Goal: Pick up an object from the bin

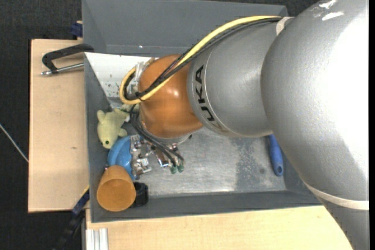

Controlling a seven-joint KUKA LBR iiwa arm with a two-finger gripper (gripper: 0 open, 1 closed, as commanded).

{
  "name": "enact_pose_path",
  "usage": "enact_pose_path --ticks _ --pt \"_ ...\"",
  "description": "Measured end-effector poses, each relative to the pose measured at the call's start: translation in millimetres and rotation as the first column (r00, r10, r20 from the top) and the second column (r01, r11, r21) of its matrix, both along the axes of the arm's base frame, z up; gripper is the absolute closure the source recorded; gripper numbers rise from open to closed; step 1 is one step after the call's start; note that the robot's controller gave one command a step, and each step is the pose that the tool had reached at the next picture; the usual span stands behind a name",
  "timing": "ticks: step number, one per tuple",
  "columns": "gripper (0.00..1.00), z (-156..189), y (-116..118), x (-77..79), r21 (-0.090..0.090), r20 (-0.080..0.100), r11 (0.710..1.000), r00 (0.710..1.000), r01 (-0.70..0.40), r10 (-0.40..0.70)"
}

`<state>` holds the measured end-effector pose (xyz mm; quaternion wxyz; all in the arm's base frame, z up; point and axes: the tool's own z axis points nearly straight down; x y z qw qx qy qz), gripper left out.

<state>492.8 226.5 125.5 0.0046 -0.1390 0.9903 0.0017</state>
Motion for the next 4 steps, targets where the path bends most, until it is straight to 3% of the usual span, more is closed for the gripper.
enact_pose_path --ticks 1,2,3,4 --pt "1.00 48.8 -22.8 6.0 -0.002 0.001 0.993 0.993 -0.115 0.115" --pt "0.00 46.5 -21.9 4.7 -0.002 -0.003 0.993 0.993 -0.116 0.116" --pt "0.00 -39.9 -9.8 30.0 -0.003 -0.001 0.992 0.992 -0.130 0.130" --pt "1.00 -41.0 -9.8 29.6 -0.004 -0.003 0.992 0.992 -0.130 0.130"
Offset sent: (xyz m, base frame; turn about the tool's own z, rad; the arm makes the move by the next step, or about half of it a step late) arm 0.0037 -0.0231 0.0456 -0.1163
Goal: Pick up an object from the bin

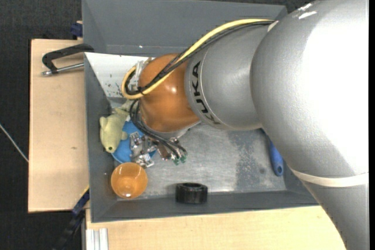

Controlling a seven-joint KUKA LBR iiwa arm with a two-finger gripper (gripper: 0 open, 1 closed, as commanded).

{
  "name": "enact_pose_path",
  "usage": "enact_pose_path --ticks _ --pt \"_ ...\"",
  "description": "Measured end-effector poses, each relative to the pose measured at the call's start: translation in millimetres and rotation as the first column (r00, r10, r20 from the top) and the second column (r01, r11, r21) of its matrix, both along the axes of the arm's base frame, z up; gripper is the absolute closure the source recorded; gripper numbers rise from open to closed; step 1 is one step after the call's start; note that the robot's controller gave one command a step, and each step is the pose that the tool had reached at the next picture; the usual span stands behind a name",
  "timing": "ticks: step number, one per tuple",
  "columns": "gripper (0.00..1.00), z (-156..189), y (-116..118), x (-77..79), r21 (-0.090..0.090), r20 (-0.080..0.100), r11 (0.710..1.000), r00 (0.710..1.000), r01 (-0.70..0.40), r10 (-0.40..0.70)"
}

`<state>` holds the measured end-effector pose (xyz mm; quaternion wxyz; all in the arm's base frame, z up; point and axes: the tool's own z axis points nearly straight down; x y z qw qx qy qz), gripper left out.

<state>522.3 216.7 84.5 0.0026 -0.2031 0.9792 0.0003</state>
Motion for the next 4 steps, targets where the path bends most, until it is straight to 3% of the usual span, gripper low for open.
enact_pose_path --ticks 1,2,3,4 --pt "1.00 -3.9 -24.0 -19.2 0.010 0.035 0.977 0.976 -0.213 0.213" --pt "1.00 -5.2 -1.5 -19.8 -0.009 0.022 0.942 0.941 -0.336 0.336" --pt "0.00 -11.6 1.0 -27.6 -0.002 0.002 0.941 0.941 -0.340 0.340" --pt "1.00 -7.6 2.1 -23.1 -0.001 0.019 0.941 0.941 -0.338 0.338"
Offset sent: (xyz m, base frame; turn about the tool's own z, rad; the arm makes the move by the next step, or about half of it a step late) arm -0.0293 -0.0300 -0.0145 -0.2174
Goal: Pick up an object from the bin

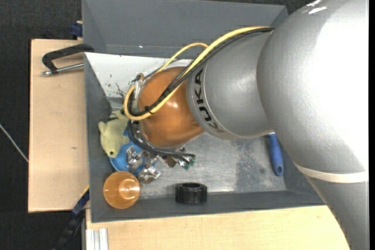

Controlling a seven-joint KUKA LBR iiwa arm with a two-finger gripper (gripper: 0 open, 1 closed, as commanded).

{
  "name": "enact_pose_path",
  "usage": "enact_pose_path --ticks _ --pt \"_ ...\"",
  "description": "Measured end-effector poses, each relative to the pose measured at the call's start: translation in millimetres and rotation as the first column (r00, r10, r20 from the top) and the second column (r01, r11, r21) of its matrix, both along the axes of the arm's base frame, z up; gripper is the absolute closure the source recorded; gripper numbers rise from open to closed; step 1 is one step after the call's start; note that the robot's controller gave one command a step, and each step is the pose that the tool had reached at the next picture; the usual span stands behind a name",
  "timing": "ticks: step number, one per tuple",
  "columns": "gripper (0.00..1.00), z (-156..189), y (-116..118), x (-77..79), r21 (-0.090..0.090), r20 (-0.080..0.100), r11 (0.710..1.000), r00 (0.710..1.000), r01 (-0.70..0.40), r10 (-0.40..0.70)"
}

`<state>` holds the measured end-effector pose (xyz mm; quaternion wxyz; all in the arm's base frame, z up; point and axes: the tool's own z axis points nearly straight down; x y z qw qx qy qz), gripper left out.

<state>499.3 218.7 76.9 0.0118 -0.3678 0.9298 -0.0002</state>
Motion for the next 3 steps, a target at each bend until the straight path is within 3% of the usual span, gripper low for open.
enact_pose_path --ticks 1,2,3 --pt "1.00 9.0 2.0 2.4 -0.005 -0.006 0.999 0.999 -0.043 0.043" --pt "1.00 1.3 1.9 7.5 -0.007 -0.006 0.985 0.985 -0.175 0.175" --pt "1.00 -1.8 0.6 45.6 -0.016 -0.031 0.890 0.890 -0.455 0.455"
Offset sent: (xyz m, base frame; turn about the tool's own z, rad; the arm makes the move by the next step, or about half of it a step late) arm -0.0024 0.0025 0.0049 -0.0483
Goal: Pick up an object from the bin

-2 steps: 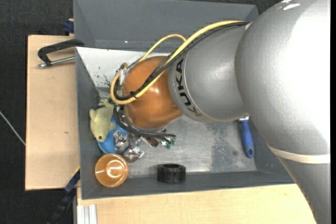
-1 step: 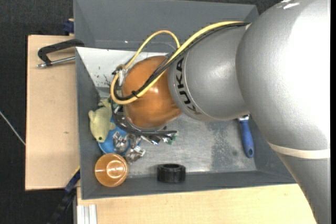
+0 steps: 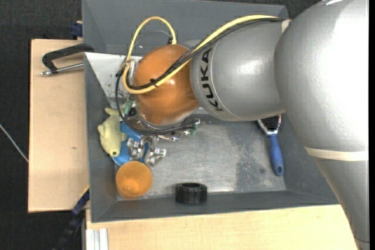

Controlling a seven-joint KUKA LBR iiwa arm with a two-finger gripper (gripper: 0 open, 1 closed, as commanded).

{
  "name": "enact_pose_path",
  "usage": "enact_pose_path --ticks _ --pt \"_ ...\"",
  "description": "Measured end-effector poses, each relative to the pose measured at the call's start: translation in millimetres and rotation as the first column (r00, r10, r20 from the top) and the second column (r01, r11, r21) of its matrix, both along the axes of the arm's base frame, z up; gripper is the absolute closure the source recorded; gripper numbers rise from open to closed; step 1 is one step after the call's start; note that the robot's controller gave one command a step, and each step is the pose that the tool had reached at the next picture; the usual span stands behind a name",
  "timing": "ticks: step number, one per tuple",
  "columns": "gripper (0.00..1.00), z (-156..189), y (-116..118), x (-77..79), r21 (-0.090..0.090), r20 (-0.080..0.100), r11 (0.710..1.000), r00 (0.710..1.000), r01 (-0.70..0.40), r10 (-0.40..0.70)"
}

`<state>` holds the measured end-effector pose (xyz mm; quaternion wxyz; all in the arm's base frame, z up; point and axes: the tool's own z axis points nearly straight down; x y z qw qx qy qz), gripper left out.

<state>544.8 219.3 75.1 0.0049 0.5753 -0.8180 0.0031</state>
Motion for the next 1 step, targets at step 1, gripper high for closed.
enact_pose_path --ticks 1 --pt "1.00 3.2 -4.4 -2.3 0.007 0.009 1.000 1.000 0.009 -0.009"
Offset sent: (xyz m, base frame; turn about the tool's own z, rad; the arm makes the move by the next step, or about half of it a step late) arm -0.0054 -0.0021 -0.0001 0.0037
